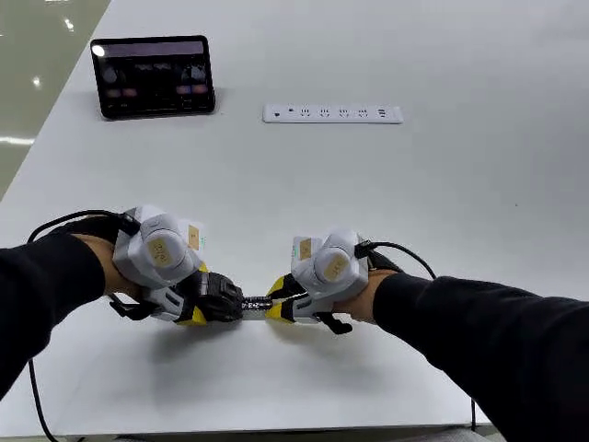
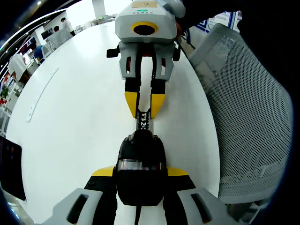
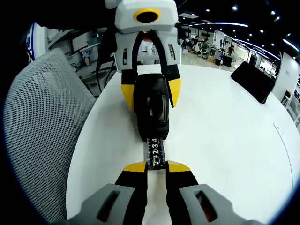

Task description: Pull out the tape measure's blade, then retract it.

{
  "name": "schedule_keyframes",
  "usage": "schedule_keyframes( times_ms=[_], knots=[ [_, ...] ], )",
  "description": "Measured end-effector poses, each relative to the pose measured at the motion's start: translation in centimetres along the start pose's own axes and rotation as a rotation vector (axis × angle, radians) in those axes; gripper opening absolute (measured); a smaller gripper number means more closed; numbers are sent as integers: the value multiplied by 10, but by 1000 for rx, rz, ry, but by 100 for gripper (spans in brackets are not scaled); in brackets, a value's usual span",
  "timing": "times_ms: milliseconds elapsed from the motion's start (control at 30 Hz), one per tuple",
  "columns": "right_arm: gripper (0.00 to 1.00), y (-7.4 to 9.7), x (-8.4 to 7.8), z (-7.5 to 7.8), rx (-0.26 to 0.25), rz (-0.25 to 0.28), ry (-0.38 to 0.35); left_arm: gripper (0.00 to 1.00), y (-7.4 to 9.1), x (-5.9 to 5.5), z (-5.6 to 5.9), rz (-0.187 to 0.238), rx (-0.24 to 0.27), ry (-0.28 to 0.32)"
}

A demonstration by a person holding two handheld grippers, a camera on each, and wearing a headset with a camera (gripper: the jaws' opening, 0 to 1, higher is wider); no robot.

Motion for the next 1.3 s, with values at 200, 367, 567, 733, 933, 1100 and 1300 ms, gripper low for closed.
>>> schedule_keyframes(
  times_ms=[200,367,567,733,933,1100,1300],
  knots=[
    [9,6,-4,-1,-5,4,-8,34,1,-1,1,9,7,5],
    [9,12,-11,-1,-9,2,-15,34,0,-1,1,9,6,4],
    [9,22,-22,-1,-18,-2,-35,34,-1,-1,0,14,3,4],
    [9,30,-29,-2,-25,0,-46,34,-1,-1,0,16,2,4],
    [9,37,-36,-3,-27,-7,-46,34,-1,0,1,16,4,3],
    [9,44,-42,-3,-33,-10,-45,34,-1,0,1,21,5,5],
    [9,53,-48,-3,-42,-9,-54,34,-1,1,2,20,4,8]
  ],
)
Point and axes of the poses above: the centre of the closed fingertips' face, and the gripper's own axes: y roughly backward along the fingers, z roughly to its right, x roughly out of its top, the point moved 8 cm from there along y, roughly backward along the fingers, and after that the axes turned 1 degree about x, right-handed, at the moved point
